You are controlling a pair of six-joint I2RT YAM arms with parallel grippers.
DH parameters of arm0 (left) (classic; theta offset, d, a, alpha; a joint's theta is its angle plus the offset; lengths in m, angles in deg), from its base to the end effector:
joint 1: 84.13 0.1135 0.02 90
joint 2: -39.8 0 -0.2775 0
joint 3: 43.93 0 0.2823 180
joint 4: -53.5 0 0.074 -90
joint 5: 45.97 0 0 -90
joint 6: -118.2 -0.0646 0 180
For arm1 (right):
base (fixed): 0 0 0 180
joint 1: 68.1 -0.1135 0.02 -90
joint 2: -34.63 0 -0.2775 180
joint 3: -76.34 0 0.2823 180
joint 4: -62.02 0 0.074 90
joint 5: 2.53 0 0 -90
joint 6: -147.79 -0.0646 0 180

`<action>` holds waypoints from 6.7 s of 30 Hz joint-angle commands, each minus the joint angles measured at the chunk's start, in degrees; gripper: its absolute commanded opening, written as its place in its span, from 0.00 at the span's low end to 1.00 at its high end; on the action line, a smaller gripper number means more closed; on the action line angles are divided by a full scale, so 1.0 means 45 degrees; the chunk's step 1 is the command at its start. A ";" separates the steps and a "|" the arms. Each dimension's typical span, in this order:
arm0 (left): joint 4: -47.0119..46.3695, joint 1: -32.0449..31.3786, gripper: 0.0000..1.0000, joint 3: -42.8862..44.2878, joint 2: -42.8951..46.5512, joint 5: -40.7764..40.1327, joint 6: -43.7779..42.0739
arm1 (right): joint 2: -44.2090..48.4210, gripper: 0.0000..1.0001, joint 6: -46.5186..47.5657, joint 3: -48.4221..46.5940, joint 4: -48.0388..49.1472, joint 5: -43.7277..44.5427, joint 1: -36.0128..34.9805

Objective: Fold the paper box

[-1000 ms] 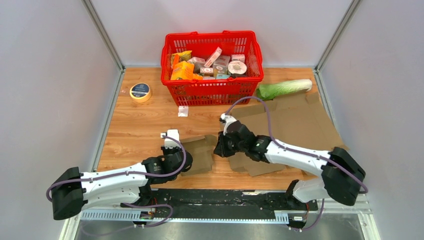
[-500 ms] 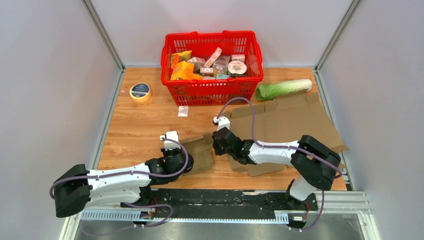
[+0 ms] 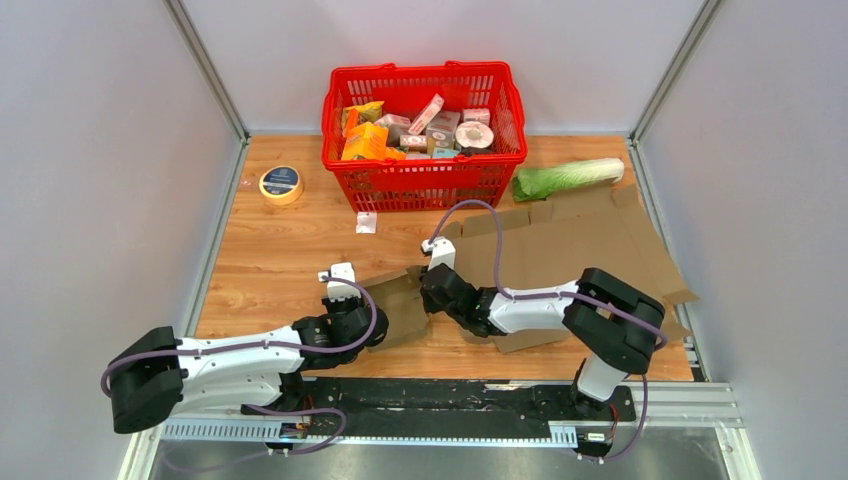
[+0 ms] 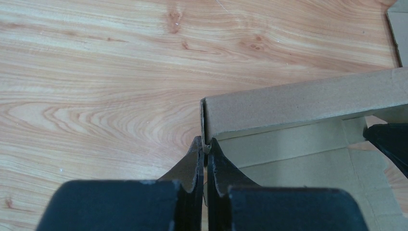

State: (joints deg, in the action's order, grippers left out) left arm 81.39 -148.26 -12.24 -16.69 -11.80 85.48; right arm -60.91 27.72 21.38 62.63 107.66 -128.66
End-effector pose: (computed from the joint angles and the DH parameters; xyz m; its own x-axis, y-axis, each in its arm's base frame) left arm 0.1310 -0.1476 0.1388 -0.4287 -0.1990 -0.8813 -0.1371 0.9785 -0.1542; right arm 0.1985 0.3064 0.1196 -0.6176 -0.1376 -0.7743 -0.4366 0.8789 0.1921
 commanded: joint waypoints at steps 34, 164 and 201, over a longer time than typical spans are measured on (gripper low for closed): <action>0.0026 -0.0063 0.00 0.0099 0.0190 0.0122 0.0104 | -0.1032 0.00 -0.0330 -0.1137 0.0965 -0.0929 -0.0547; -0.0270 -0.0141 0.00 -0.0371 0.1168 0.1237 -0.0369 | -0.3195 0.00 0.2934 -0.2618 0.3076 0.8500 -0.3416; 0.2620 -0.0141 0.00 -0.0293 0.2436 0.1255 0.3208 | 0.1958 0.74 -0.3785 -0.0589 -0.3645 -0.8996 0.0996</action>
State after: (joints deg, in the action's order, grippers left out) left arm 90.00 -148.64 -16.59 -5.50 -6.82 96.71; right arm -48.94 20.44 21.25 45.71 80.53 -123.57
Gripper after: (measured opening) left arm 0.017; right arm 0.776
